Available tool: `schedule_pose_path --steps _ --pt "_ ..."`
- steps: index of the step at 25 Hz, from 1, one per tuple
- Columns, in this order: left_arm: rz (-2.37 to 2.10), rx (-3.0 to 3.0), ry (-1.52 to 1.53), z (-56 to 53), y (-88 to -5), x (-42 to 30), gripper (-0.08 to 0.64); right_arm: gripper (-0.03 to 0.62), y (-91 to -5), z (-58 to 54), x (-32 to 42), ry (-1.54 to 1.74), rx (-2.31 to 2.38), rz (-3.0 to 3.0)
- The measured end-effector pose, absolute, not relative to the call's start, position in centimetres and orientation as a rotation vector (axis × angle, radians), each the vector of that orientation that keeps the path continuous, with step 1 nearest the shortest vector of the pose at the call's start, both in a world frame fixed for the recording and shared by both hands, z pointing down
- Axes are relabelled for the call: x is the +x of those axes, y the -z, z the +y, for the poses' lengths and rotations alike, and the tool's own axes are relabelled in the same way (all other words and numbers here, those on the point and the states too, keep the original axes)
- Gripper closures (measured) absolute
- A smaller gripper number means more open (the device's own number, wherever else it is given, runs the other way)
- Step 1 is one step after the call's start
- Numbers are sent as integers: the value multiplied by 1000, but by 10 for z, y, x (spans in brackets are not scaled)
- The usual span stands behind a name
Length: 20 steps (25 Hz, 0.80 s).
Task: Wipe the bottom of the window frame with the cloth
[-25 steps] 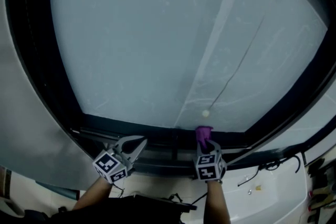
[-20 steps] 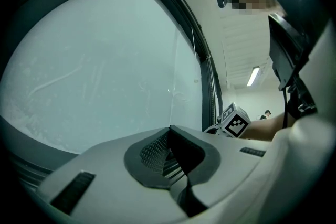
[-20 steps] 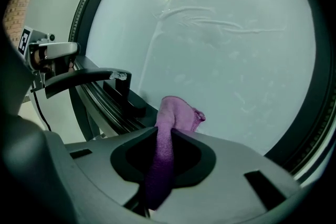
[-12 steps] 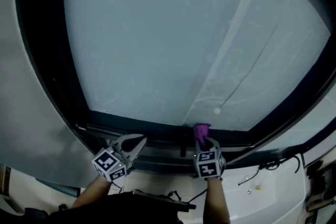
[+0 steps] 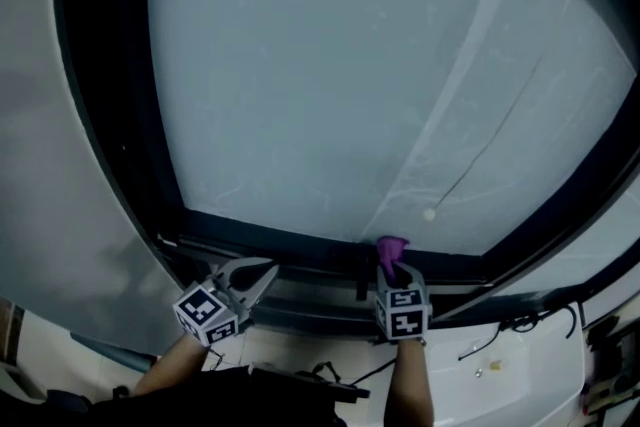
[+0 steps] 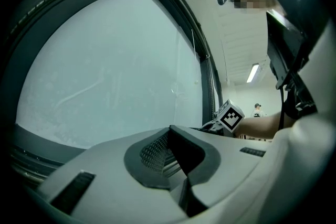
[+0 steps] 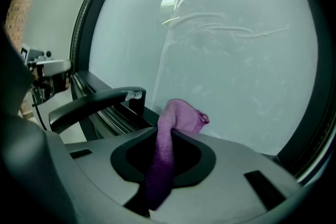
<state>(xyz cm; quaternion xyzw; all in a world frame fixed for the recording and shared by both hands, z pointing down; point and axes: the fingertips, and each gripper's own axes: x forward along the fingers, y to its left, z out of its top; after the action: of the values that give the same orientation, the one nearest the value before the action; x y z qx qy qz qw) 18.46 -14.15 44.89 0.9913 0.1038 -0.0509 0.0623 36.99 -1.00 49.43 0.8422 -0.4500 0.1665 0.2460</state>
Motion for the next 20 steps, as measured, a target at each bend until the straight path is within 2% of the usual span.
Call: schedule_pose_path --steps 15,20 --pt "63 3043 127 -132 -443 153 558 518 -470 -24 351 -287 2280 -1409" --pt "-12 3042 106 -125 -450 140 558 517 -481 -28 347 -373 2290 -1493"
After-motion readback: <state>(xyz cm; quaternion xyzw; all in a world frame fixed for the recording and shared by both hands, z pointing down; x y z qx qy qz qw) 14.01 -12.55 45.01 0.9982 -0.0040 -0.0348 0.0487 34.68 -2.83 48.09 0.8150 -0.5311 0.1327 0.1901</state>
